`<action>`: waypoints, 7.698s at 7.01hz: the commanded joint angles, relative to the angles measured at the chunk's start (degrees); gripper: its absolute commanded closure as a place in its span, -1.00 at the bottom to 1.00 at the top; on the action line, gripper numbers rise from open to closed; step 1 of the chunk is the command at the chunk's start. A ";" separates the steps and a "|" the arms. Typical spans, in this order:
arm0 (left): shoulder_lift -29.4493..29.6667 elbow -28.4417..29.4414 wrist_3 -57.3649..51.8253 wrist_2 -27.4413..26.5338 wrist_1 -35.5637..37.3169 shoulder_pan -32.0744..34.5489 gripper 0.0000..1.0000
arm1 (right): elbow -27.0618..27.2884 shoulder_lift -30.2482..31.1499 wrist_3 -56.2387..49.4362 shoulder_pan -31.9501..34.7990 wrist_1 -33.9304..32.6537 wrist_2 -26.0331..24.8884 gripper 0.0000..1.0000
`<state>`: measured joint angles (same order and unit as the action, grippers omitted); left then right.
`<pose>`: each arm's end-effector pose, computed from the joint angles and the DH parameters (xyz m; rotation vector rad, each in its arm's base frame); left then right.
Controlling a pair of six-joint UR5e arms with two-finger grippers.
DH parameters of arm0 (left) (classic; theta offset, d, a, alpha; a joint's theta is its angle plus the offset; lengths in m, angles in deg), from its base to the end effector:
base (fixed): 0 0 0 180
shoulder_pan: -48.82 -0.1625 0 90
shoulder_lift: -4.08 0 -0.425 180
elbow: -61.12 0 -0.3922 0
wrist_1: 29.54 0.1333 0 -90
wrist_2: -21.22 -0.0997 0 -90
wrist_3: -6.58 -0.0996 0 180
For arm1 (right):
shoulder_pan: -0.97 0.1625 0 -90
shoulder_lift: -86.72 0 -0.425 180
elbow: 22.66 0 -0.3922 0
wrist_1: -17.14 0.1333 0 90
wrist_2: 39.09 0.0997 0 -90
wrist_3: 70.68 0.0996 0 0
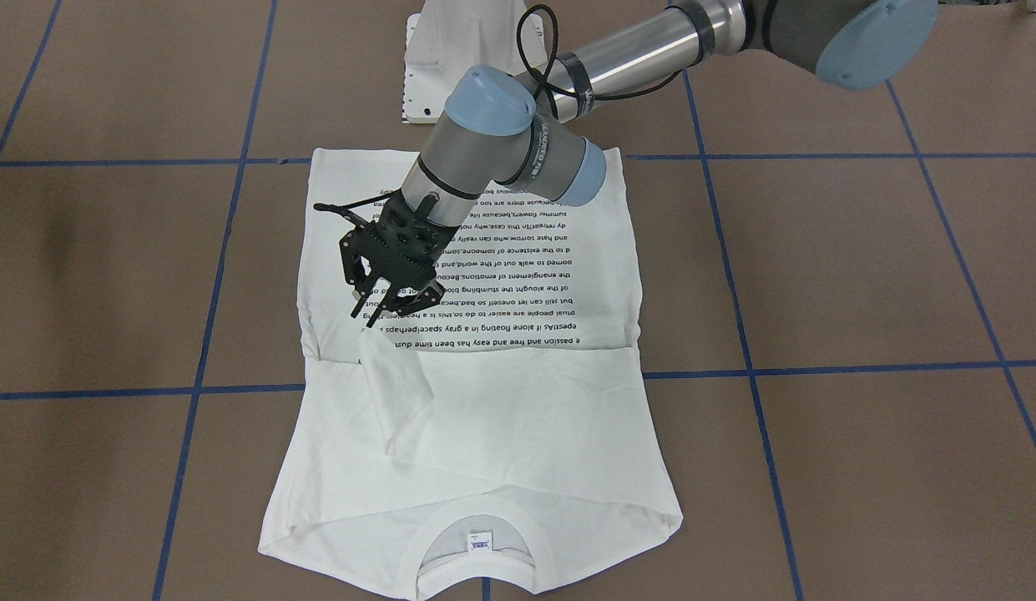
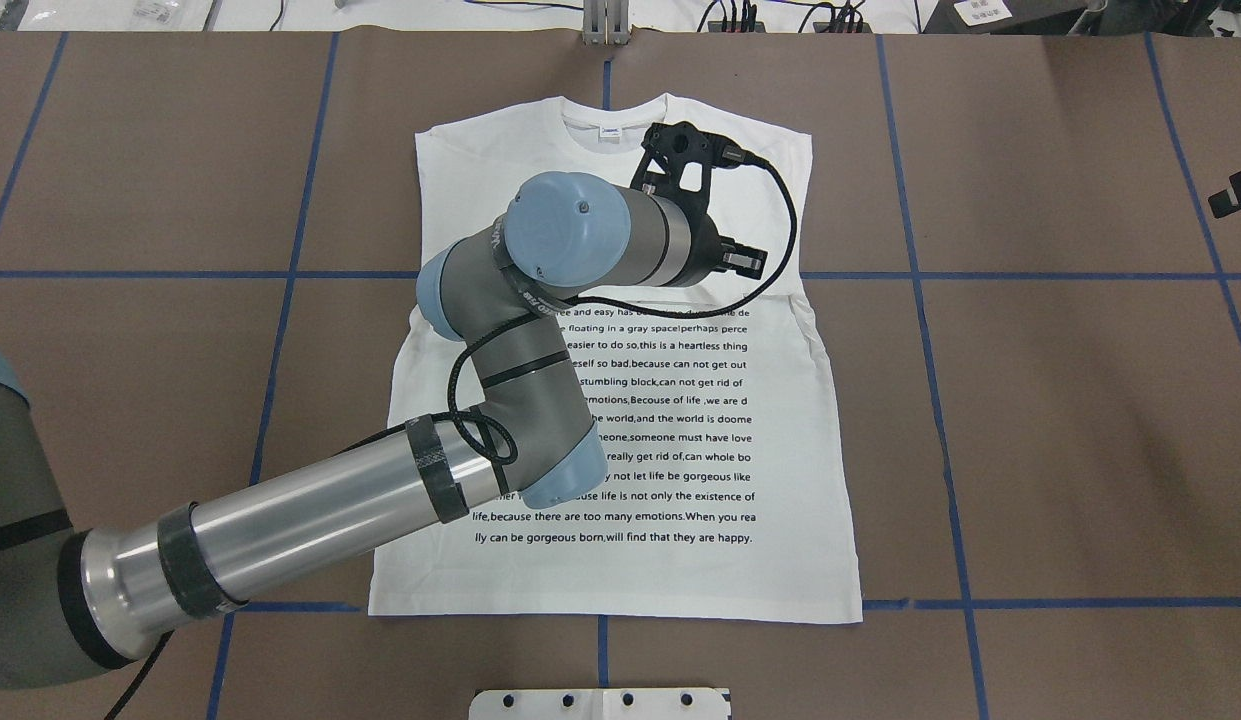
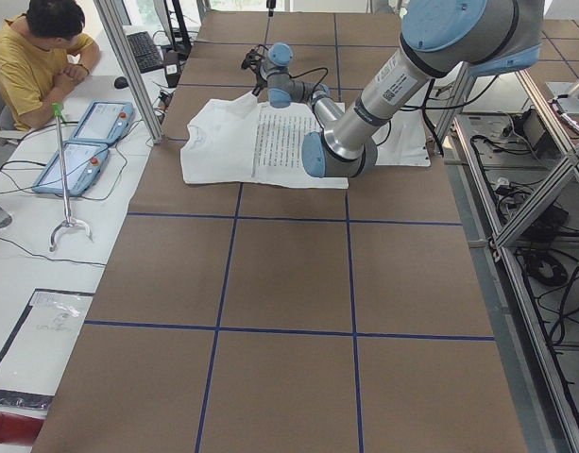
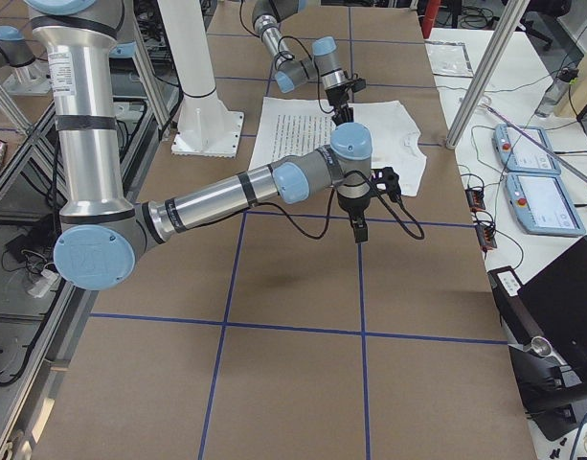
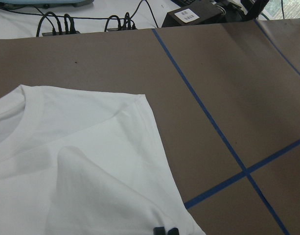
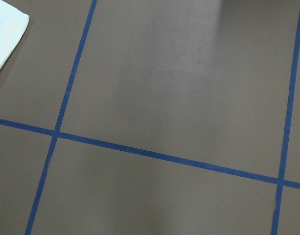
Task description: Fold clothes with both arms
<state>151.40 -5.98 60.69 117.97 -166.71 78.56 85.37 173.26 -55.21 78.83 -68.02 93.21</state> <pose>0.6288 -0.4993 0.0861 0.6899 1.2494 0.1724 -0.0430 -0.5151 0.4649 0.2525 -0.8081 -0.1150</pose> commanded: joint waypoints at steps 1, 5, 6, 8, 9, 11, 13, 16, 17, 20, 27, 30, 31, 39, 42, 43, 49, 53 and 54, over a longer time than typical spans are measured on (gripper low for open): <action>-0.55 -3.79 -5.55 -0.87 8.68 -0.04 -1.00 | 0.61 -0.23 -0.17 0.01 0.09 0.33 -1.00; -8.32 -17.49 -20.14 9.56 22.82 13.02 -1.00 | -2.45 -11.87 10.85 -8.14 -0.52 -0.54 -0.99; -14.11 -23.98 -27.41 10.37 23.70 16.80 -1.00 | -5.25 -15.92 12.64 -12.61 -0.62 -4.02 -0.99; -18.72 -26.75 -36.06 17.81 23.79 23.66 -1.00 | -11.83 -24.88 23.60 -20.88 -0.62 -10.80 -0.97; -21.79 -30.07 -40.36 18.81 23.62 24.65 -1.00 | -16.92 -30.58 29.48 -24.22 -0.44 -13.35 -0.97; -22.78 -32.21 -40.49 18.56 23.44 24.74 -1.00 | -26.15 -40.60 36.36 -29.59 -0.26 -17.58 -0.81; -23.66 -35.62 -39.96 18.47 23.61 24.74 -1.00 | -35.30 -47.92 40.16 -32.59 0.52 -20.65 -0.57; -24.72 -37.14 -39.78 18.38 23.35 24.74 -1.00 | -46.57 -52.43 44.48 -36.37 8.61 -25.49 -0.14; -24.72 -37.14 -39.78 18.38 23.27 24.74 -1.00 | -47.28 -52.43 44.48 -37.34 8.70 -26.55 -0.06; -24.72 -37.14 -39.78 18.38 23.18 24.74 -1.00 | -47.55 -51.65 44.48 -39.71 8.53 -28.92 -0.04; -25.24 -37.14 -39.78 18.38 23.09 24.74 -1.00 | -47.38 -51.64 43.69 -38.93 8.00 -28.93 1.00; -26.38 -37.05 -39.78 18.47 22.74 24.57 -1.00 | -39.25 -44.57 39.50 -36.74 4.84 -28.84 1.00; -26.39 -37.05 -39.78 18.47 22.74 24.57 -1.00 | -37.64 -42.00 37.47 -35.95 4.83 -28.93 1.00; -26.39 -36.69 -35.34 18.73 23.61 24.04 -1.00 | -32.90 -38.81 34.89 -30.94 5.36 -27.11 -1.00; -32.77 -40.54 -20.75 18.21 23.27 21.16 -1.00 | -10.66 -25.26 43.40 -30.92 5.45 -19.79 -1.00; -37.59 -45.44 -15.49 18.12 23.26 18.36 -1.00 | 1.28 -16.57 48.91 -34.59 5.54 -21.44 -1.00; -60.35 -54.45 24.06 -6.54 10.58 -17.64 -1.00 | 22.05 1.79 71.98 -65.44 6.06 -46.92 -1.00; -59.45 -52.52 33.59 -11.51 10.96 -27.29 -0.41 | 22.05 1.79 71.99 -66.18 6.06 -47.12 -1.00; -59.00 -52.35 33.69 -11.24 10.96 -27.29 -0.28 | 22.06 1.71 71.99 -66.18 6.06 -47.12 -1.00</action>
<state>91.47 -58.65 93.45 106.60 -155.75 51.62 107.39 175.03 16.77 12.71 -61.96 46.10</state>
